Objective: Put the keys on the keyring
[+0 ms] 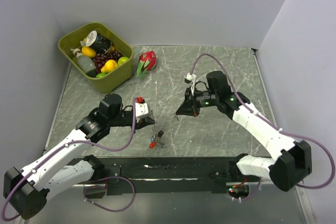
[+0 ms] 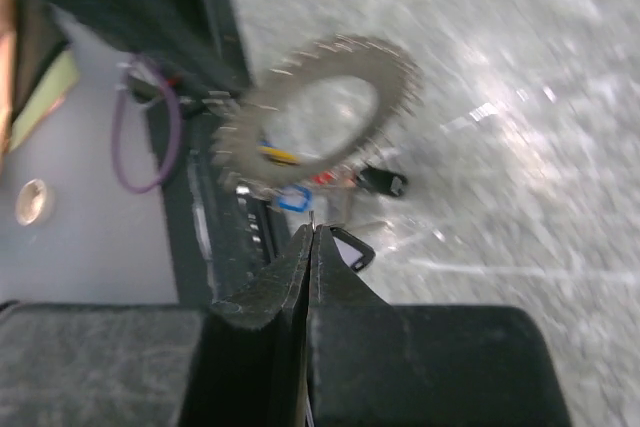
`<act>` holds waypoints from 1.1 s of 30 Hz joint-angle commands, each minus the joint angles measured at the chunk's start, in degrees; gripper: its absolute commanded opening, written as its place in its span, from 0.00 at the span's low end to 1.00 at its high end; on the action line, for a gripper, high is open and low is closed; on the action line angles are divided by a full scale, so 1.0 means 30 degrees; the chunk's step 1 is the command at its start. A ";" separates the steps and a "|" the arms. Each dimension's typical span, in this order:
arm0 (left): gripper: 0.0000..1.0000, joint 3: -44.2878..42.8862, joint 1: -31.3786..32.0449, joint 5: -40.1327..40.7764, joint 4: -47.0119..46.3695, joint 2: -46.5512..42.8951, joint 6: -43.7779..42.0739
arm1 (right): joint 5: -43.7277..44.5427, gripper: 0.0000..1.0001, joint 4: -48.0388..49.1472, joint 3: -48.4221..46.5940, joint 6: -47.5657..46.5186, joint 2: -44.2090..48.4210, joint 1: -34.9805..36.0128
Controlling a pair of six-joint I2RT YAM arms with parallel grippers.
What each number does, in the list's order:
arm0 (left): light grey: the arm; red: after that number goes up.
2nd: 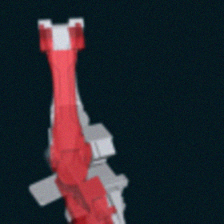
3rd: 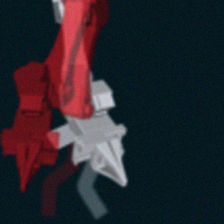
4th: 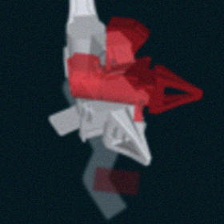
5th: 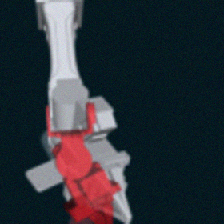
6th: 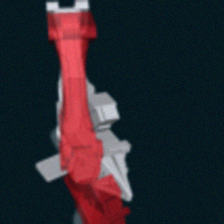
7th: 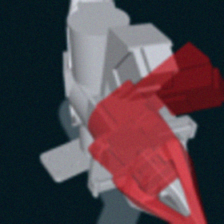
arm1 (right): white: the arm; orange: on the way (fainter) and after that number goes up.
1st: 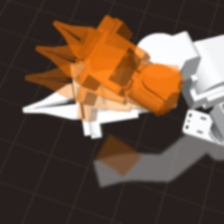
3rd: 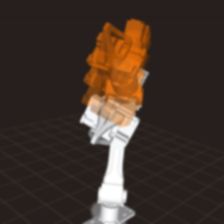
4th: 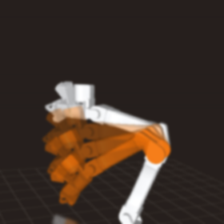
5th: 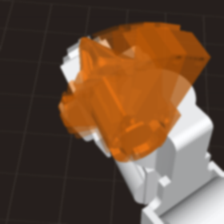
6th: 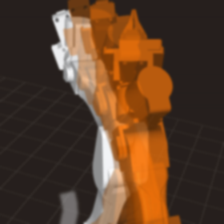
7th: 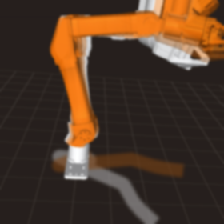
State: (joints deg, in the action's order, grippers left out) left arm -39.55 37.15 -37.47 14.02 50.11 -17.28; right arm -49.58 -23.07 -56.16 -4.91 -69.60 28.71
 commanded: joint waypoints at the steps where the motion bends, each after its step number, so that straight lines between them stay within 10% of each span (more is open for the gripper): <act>1: 0.01 -0.0030 -0.0165 -0.0310 -0.1421 -0.0238 0.0017 | -0.1901 0.00 0.1362 -0.0145 0.0051 0.1082 0.0303; 33: 0.01 -0.0088 -0.0224 0.0158 -0.1187 -0.0413 0.0134 | 0.1908 0.00 -0.0835 -0.4863 0.0318 -0.3898 0.5665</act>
State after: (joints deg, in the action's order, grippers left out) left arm -39.55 36.77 -36.29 14.06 50.09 -17.26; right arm -45.82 -25.28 -67.51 -2.96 -80.60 45.17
